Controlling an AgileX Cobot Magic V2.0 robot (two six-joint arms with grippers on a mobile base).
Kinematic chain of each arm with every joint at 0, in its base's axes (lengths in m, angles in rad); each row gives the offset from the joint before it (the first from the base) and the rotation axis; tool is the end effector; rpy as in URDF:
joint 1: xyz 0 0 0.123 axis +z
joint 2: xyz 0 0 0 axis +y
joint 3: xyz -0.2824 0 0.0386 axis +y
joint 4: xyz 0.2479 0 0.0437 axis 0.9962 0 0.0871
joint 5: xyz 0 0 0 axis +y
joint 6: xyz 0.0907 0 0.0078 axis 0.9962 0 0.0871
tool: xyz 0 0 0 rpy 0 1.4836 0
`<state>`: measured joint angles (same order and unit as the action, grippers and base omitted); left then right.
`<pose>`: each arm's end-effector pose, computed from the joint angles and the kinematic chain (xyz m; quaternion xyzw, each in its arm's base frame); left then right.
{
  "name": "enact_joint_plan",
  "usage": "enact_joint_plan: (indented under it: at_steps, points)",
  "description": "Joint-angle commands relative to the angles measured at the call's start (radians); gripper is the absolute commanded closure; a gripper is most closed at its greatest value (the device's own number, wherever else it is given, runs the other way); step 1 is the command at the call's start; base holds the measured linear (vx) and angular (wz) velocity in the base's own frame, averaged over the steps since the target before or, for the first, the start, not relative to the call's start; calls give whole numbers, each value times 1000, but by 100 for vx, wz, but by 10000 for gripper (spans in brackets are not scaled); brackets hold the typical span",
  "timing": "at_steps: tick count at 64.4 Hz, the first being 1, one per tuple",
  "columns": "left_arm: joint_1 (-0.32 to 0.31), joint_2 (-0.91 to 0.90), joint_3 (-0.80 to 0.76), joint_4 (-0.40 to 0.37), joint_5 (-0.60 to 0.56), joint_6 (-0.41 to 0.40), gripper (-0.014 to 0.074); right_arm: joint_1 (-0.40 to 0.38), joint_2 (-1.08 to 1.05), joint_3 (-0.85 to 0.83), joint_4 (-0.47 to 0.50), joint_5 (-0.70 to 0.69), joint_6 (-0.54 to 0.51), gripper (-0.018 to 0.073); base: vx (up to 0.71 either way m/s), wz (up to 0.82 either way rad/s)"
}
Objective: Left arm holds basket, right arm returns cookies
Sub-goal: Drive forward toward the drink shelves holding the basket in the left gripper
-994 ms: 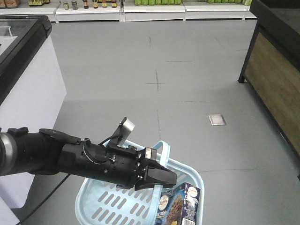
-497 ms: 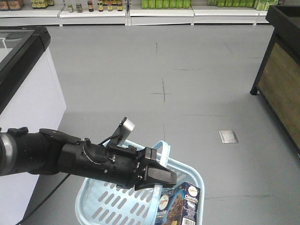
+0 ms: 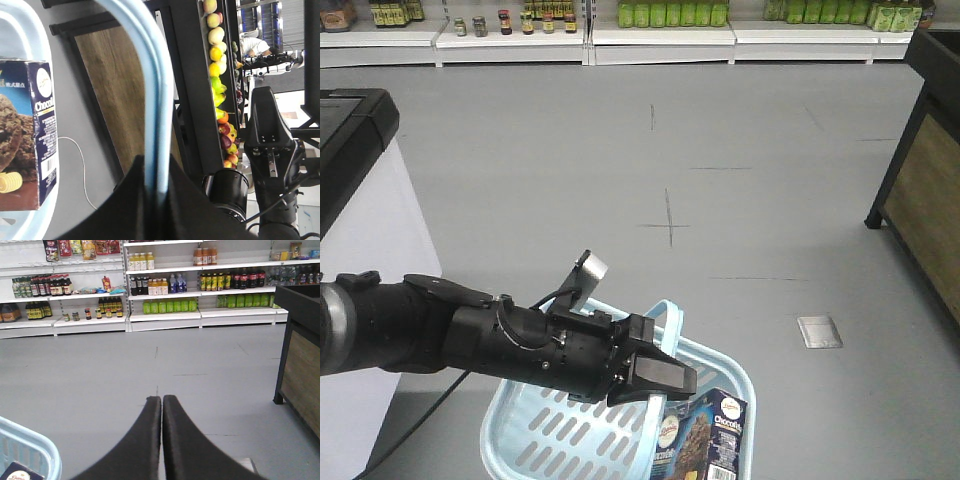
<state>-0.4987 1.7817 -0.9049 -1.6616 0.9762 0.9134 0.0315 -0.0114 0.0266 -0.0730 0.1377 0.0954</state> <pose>0.2536 -0.2237 0.1971 0.0768 0.8164 -0.5699 0.0528 0.0565 0.0009 0.1922 0.0004 0.7298 0.0150 0.6835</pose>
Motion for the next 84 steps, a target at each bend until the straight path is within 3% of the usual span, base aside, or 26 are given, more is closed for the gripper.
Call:
enact_joint_plan:
  at_steps: [1, 84]
  points:
    - [-1, -55, -26, -74, 73, 8, 604, 1, -10, 2, -4, -74, -6, 568, 35, -6]
    - [-1, -55, -26, -74, 72, 8, 604, 1, -10, 2, -4, -74, -6, 568, 36, -1]
